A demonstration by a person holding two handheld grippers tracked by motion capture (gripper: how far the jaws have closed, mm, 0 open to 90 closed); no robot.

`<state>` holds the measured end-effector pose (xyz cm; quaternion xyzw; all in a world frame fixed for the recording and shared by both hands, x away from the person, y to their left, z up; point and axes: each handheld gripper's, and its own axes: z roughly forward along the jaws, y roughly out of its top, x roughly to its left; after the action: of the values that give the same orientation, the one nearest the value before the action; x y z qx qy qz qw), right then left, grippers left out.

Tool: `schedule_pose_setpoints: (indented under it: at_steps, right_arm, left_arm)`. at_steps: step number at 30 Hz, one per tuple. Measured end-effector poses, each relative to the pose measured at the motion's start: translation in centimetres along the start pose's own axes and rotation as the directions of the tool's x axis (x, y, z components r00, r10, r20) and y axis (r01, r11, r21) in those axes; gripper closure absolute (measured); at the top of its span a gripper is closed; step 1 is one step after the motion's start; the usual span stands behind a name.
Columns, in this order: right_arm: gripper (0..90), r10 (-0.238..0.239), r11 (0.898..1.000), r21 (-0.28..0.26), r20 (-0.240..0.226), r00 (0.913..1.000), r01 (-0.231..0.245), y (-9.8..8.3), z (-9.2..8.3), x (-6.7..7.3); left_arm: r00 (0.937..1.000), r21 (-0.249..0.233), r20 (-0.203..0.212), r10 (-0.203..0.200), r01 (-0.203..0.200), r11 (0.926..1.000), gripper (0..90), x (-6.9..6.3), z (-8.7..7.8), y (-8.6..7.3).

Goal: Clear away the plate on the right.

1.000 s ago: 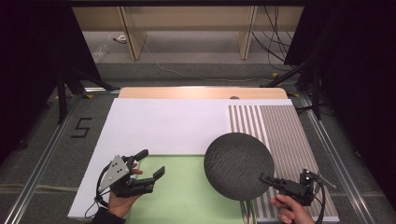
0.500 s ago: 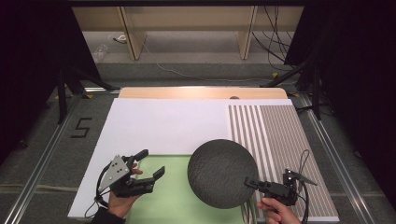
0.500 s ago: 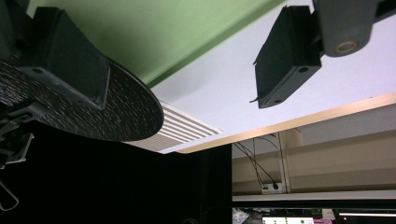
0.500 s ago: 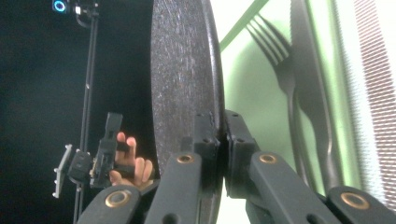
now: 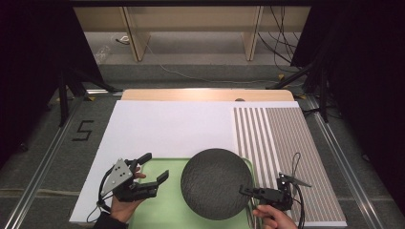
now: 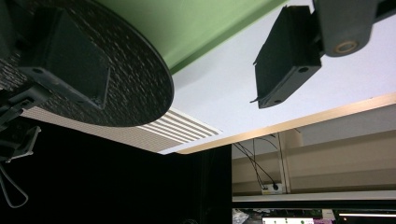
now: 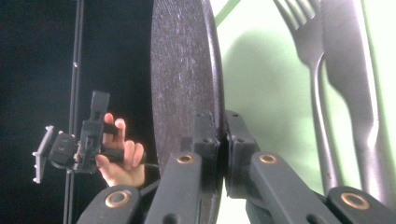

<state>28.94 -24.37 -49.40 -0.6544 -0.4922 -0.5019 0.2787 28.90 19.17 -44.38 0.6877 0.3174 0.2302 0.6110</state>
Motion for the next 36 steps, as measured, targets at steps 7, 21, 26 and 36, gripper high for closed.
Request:
schedule_pose_setpoints:
  at_steps: [7,21,26,36]
  right_arm:
    - [86.0,-0.007,0.999,0.036,0.011,0.9999,0.007,-0.4,1.1,0.1]
    - [85.9,-0.029,0.996,0.086,0.045,0.9985,0.025,-1.0,2.6,0.2]
    - [85.7,-0.035,0.994,0.104,0.061,0.9975,0.029,-1.2,3.1,0.1]
    - [85.0,-0.042,0.993,0.116,0.085,0.9955,0.032,-1.3,3.8,0.0]
  left_arm:
    - [1.0000,0.000,0.001,0.000,0.000,1.0000,17.7,0.0,0.0,0.0]
    - [1.0000,-0.003,-0.001,-0.002,0.002,1.0000,17.7,0.0,-0.1,0.0]
    - [1.0000,-0.002,-0.001,-0.001,0.001,1.0000,17.7,0.0,-0.1,0.0]
    - [1.0000,-0.001,0.000,-0.002,0.002,1.0000,17.7,0.0,0.0,0.0]
